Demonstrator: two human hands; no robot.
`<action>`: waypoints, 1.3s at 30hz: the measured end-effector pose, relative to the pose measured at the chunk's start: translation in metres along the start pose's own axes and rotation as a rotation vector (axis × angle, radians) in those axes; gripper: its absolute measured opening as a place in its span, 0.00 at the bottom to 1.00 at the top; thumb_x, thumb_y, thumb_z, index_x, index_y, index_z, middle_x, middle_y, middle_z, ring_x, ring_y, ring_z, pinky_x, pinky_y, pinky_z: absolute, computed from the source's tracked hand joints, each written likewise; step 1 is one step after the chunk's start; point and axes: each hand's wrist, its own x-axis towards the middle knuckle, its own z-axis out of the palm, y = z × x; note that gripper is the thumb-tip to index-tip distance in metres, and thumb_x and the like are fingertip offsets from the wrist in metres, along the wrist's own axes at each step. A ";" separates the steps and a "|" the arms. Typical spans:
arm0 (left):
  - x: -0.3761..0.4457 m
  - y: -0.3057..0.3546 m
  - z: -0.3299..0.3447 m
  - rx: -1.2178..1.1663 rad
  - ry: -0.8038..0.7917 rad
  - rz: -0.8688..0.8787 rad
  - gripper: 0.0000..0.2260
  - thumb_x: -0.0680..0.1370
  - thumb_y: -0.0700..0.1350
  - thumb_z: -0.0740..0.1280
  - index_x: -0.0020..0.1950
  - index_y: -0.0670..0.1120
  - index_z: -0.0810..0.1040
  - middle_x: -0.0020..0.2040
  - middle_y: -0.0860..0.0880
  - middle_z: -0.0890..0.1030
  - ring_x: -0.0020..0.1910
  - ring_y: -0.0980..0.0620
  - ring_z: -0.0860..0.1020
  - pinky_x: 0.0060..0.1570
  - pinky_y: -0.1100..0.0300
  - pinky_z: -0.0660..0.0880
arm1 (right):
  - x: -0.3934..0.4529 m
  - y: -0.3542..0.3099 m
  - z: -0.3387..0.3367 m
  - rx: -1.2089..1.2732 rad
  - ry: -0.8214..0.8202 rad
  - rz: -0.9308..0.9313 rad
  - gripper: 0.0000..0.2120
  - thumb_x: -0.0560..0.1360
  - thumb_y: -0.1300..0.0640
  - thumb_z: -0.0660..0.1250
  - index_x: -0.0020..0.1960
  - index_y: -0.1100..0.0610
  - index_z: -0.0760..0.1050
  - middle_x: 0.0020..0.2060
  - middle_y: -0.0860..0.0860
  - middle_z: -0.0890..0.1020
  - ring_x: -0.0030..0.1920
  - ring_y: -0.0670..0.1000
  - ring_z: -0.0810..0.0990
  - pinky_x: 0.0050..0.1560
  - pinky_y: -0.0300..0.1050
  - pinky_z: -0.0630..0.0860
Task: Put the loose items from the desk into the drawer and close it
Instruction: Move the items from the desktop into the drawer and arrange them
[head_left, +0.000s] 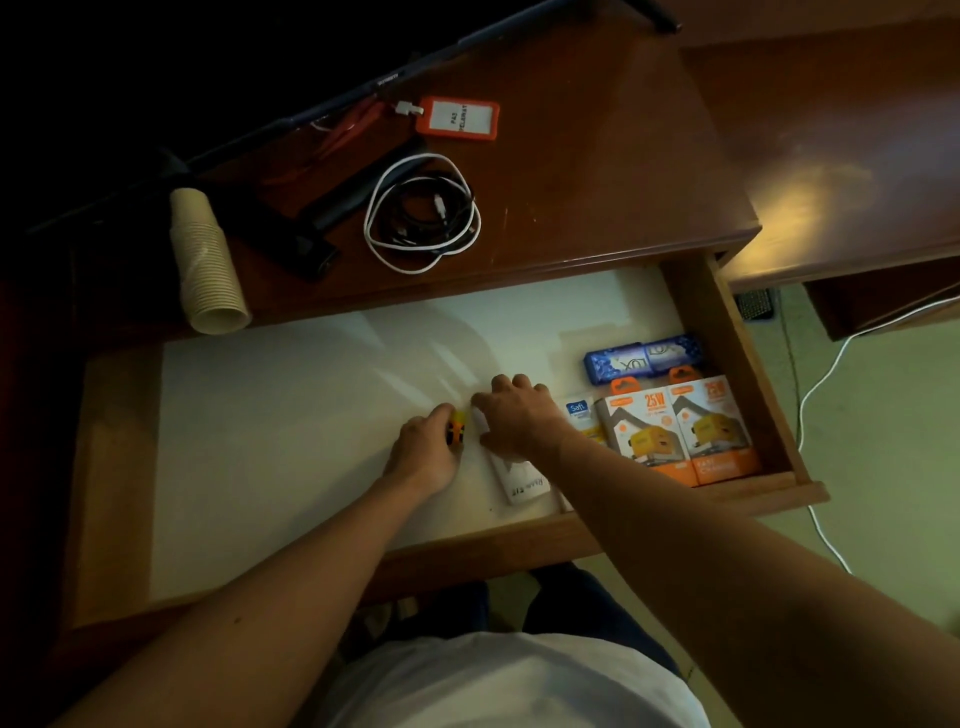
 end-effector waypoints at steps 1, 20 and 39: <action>-0.001 0.001 0.001 -0.014 -0.006 -0.003 0.12 0.78 0.47 0.68 0.59 0.51 0.72 0.49 0.42 0.80 0.49 0.40 0.78 0.41 0.54 0.71 | 0.000 0.002 0.002 -0.015 -0.002 -0.002 0.26 0.76 0.49 0.68 0.72 0.51 0.67 0.66 0.57 0.70 0.65 0.61 0.70 0.61 0.56 0.71; -0.021 0.030 0.020 -0.115 -0.118 -0.032 0.20 0.72 0.45 0.77 0.61 0.49 0.77 0.52 0.45 0.84 0.50 0.46 0.82 0.50 0.54 0.79 | -0.006 0.028 -0.004 -0.027 -0.044 -0.084 0.28 0.72 0.48 0.75 0.69 0.53 0.72 0.61 0.56 0.75 0.63 0.59 0.72 0.60 0.54 0.73; -0.026 0.039 0.022 -0.059 -0.195 -0.017 0.21 0.73 0.48 0.77 0.63 0.47 0.76 0.56 0.46 0.82 0.54 0.46 0.81 0.49 0.58 0.76 | -0.013 0.031 0.001 0.045 -0.021 -0.069 0.29 0.73 0.48 0.74 0.71 0.52 0.71 0.62 0.56 0.74 0.63 0.59 0.71 0.59 0.55 0.74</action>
